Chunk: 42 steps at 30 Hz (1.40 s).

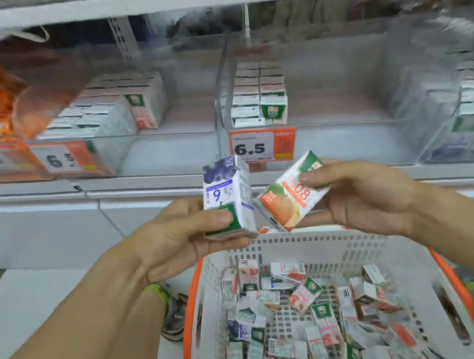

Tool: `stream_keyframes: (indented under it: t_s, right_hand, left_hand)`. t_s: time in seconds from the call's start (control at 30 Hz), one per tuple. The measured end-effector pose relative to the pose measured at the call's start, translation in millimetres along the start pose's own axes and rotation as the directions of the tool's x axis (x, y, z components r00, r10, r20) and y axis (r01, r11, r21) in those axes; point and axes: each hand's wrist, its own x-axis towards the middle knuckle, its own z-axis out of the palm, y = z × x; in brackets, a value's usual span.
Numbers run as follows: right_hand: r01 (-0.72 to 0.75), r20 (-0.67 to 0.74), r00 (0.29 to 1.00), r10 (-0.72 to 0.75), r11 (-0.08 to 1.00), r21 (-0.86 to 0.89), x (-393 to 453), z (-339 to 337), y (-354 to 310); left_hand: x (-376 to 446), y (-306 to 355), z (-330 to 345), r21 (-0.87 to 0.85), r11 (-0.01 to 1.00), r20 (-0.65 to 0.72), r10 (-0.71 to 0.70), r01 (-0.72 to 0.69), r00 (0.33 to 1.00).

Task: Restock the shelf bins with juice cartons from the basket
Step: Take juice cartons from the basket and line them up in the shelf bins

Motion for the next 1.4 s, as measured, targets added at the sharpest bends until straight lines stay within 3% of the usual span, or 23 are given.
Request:
stream_keyframes:
  t_s: [0.17, 0.37, 0.57, 0.63, 0.7, 0.77, 0.83, 0.9, 1.07, 1.3, 1.4]
  right_hand:
    - [0.115, -0.157, 0.979, -0.129, 0.989, -0.094, 12.3, 34.6, 0.9]
    - [0.154, -0.214, 0.961, -0.177, 0.981, -0.12, 19.5, 53.3, 8.7]
    - [0.236, -0.214, 0.927, -0.308, 0.923, -0.304, 13.5, 44.0, -14.0]
    - [0.378, -0.253, 0.844, -0.472, 0.859, -0.345, 11.4, 36.0, -29.9]
    - [0.512, -0.28, 0.668, -0.69, 0.699, -0.499, 11.7, 26.2, -47.3]
    - [0.49, -0.231, 0.488, -0.842, 0.483, -0.726, 16.5, 13.8, -63.9]
    - [0.382, -0.166, 0.43, -0.888, 0.345, -0.857, 26.1, 0.9, -74.7]
    - [0.28, -0.163, 0.441, -0.882, 0.308, -0.909, 37.9, -10.0, -79.3]
    - [0.248, -0.165, 0.485, -0.859, 0.315, -0.916, 63.0, -24.6, -89.7]
    - [0.094, -0.074, 0.677, -0.732, 0.186, -0.978, 89.3, -29.1, -89.0]
    - [0.003, -0.071, 0.709, -0.701, 0.104, -0.995, 100.1, -27.9, -91.3]
  left_hand:
    - [-7.6, 8.2, -6.1, -0.015, 0.998, -0.118, 0.06, -0.062, 0.991]
    - [-7.9, 6.1, -0.1, 0.195, 0.974, -0.191, 0.154, -0.116, 0.969]
    - [3.0, 10.6, 15.2, 0.141, 0.971, -0.231, 0.222, -0.193, 0.947]
    - [10.1, 14.1, 18.2, 0.073, 0.974, -0.266, 0.225, -0.213, 0.937]
    - [17.8, 18.3, 20.5, -0.001, 0.977, -0.298, 0.205, -0.215, 0.932]
    - [24.6, 19.7, 20.2, -0.033, 0.978, -0.299, 0.186, -0.205, 0.936]
    - [30.9, 16.6, 17.1, 0.008, 0.982, -0.29, 0.185, -0.191, 0.939]
    - [35.8, 11.0, 16.1, 0.086, 0.984, -0.293, 0.172, -0.153, 0.94]
    - [42.8, 0.7, 20.9, 0.153, 0.985, -0.272, 0.124, -0.084, 0.954]
    - [53.6, -5.5, 24.9, 0.174, 0.981, -0.402, 0.156, -0.092, 0.902]
    - [55.5, -5.7, 22.2, 0.196, 0.976, -0.415, 0.173, -0.097, 0.893]
